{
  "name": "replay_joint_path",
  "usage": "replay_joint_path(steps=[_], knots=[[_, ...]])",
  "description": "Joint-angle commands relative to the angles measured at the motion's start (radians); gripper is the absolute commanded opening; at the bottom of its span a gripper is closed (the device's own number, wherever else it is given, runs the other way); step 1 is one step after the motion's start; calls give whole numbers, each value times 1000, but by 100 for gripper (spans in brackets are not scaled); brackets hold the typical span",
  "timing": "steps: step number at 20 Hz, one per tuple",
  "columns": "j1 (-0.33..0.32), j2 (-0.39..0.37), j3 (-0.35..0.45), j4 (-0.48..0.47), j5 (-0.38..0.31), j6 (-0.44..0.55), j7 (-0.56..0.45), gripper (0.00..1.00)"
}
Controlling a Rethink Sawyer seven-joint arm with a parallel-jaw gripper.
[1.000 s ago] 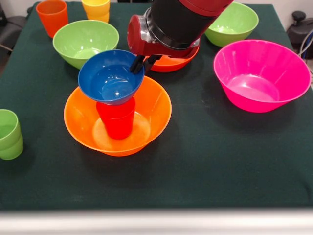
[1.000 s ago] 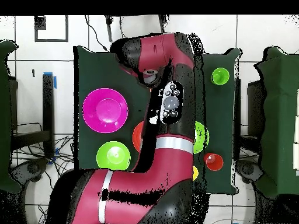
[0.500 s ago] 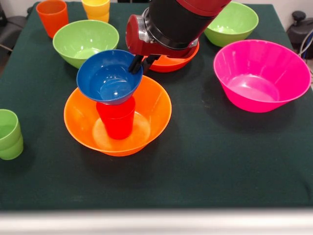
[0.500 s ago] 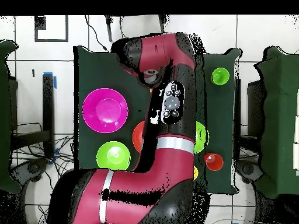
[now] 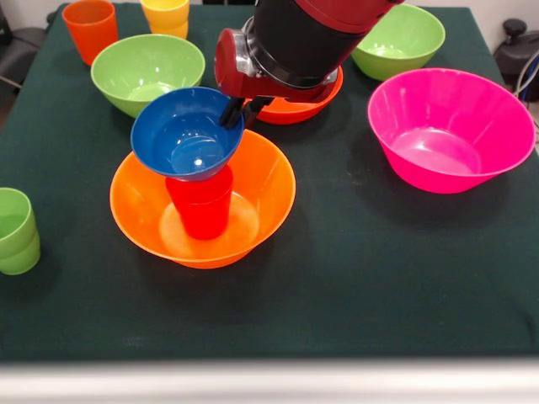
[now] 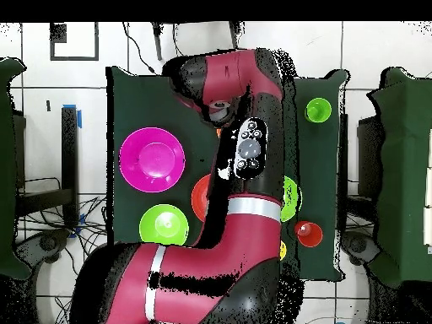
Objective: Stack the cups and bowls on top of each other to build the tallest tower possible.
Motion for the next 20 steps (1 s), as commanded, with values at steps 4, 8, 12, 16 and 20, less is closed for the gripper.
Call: replay_joint_path(steps=[4,8,12,16,20], knots=[[-12,16,50,30,-5,-78,49,0],[-12,14,51,30,-4,-78,48,0],[-10,16,52,21,-1,-69,50,0],[-7,18,52,20,0,-71,58,0],[-4,26,53,7,-1,-66,61,0]])
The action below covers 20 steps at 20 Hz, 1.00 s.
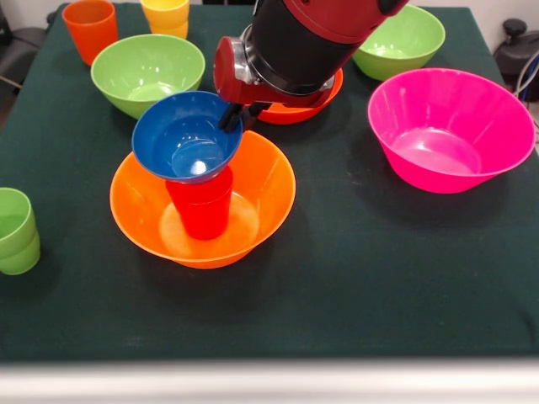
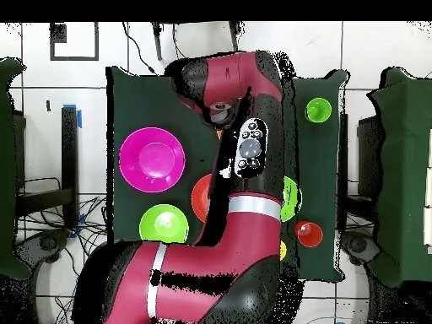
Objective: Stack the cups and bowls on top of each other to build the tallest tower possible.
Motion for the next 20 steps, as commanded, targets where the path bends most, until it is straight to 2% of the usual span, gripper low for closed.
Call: replay_joint_path(steps=[1,20], knots=[[-3,18,53,0,-2,-66,62,0],[10,50,48,-52,-5,-43,76,0]])
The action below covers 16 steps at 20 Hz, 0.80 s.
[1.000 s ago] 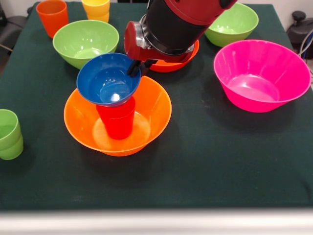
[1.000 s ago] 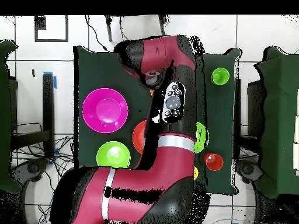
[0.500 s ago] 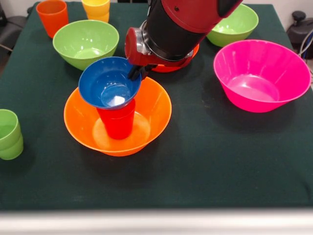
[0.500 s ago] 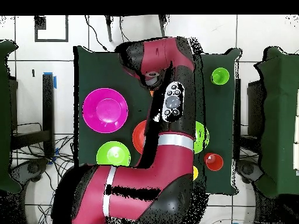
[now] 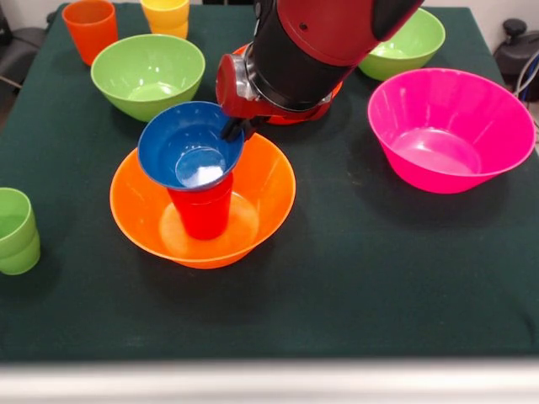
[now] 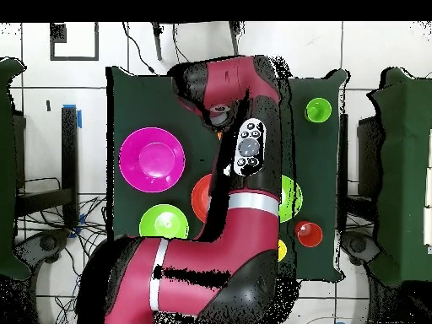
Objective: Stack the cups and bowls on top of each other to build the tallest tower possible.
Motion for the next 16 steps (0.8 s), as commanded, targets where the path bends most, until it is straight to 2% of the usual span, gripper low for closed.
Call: replay_joint_path(steps=[1,4,5,16], knots=[[11,13,47,-34,-5,-44,78,0],[12,11,43,-29,-3,-47,83,0],[12,11,42,-27,-3,-47,84,100],[12,10,37,-24,-3,-53,80,100]])
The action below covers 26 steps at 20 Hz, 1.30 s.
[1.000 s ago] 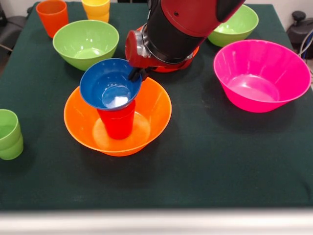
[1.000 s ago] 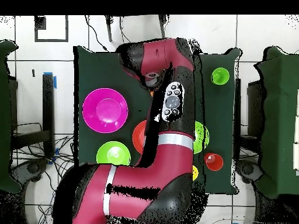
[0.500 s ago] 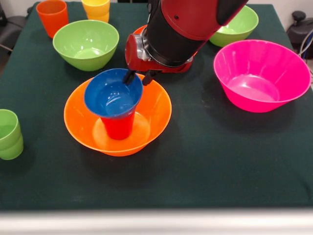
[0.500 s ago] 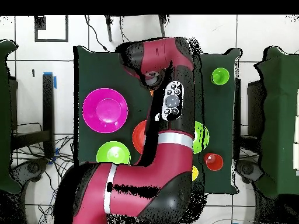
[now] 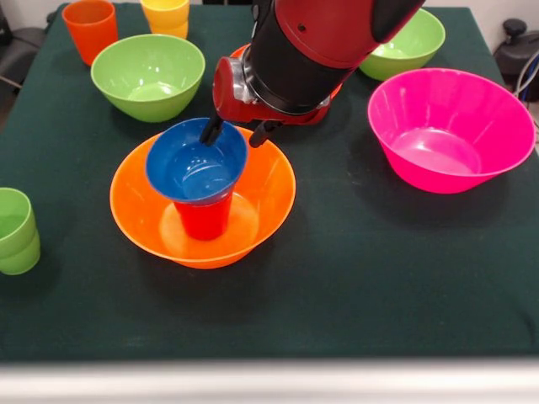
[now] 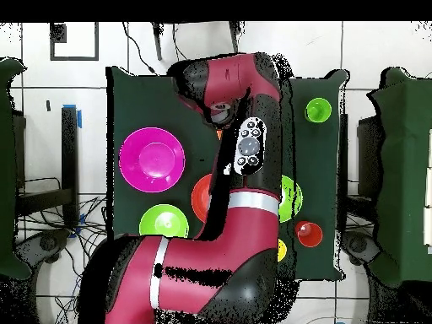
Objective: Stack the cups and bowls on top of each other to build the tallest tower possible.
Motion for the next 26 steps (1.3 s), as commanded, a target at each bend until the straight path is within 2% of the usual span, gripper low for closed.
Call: replay_joint_path(steps=[1,10,11,26], knots=[[12,3,44,-2,-4,-53,78,100],[16,-7,36,22,0,-68,86,100],[16,-7,34,22,3,-67,82,0],[21,-2,29,21,7,-79,93,0]])
